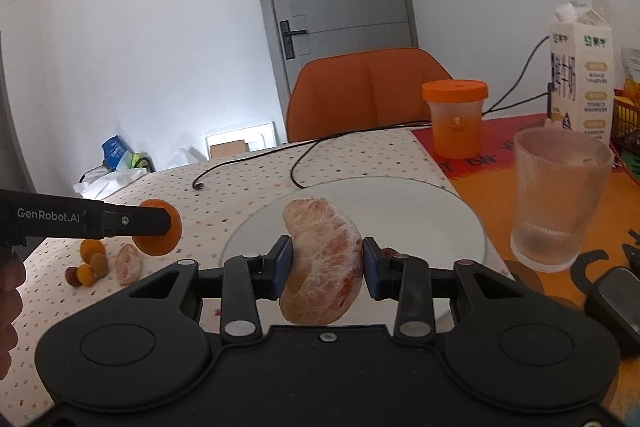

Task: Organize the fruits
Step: 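Carry the pomelo segment and orange over the white plate and release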

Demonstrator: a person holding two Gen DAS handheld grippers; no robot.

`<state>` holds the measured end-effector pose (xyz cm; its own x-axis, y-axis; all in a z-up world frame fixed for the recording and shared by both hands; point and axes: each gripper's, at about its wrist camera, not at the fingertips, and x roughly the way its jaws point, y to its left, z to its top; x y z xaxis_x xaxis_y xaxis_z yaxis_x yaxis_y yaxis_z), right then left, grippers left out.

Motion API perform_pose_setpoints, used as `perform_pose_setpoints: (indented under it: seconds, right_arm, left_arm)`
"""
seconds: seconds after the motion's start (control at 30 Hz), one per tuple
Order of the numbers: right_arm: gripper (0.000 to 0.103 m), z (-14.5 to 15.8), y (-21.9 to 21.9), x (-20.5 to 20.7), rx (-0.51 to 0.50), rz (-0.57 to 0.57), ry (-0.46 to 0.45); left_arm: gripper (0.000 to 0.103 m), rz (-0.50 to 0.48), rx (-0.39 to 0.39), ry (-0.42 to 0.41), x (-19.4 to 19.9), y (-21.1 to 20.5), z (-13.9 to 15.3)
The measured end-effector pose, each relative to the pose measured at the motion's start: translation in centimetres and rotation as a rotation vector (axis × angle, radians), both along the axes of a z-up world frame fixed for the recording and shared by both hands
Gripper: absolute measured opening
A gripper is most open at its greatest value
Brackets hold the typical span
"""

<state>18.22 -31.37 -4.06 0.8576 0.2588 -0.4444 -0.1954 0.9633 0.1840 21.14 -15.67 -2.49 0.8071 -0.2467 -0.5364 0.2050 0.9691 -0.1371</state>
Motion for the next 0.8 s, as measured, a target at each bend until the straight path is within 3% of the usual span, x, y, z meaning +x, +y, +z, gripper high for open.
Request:
perform_pose_setpoints:
  seconds: [0.47,0.8]
  right_arm:
    - [0.035,-1.3,-2.9,1.1,-0.006,-0.109,0.012]
    - [0.035,-1.6,-2.3,2.3,-0.004,-0.096,0.030]
  left_arm:
    - [0.036,-0.050,0.003,0.033,3.0,-3.5,-1.2]
    - [0.048,0.034,0.016,0.021,2.9,-0.7,-1.0]
